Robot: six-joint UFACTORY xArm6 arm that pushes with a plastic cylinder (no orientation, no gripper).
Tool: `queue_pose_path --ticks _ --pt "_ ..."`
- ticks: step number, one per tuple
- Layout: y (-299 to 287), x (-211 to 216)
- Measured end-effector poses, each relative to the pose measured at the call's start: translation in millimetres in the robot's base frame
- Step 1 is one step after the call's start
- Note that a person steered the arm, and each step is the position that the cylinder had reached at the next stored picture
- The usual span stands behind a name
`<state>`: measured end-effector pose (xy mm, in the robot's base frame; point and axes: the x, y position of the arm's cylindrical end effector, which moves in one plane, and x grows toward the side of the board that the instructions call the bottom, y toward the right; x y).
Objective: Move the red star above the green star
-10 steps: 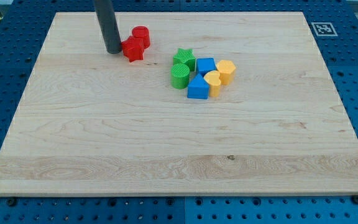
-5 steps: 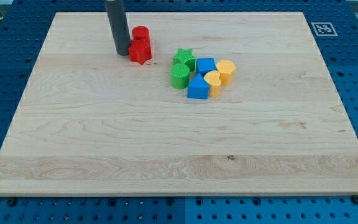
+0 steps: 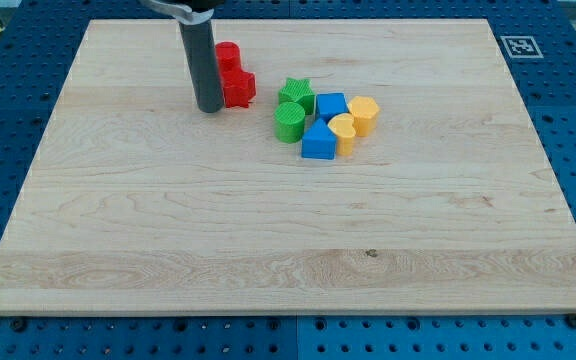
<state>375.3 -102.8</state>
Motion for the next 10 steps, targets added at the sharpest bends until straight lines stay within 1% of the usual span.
queue_pose_path --ticks 1,2,4,6,7,8,9,10 --pt "11 -1" --pt "14 -38" --pt "15 -70" --pt "15 -71" --pt "15 -61" --pt "17 -61" --pt "31 -61" --pt "32 -62"
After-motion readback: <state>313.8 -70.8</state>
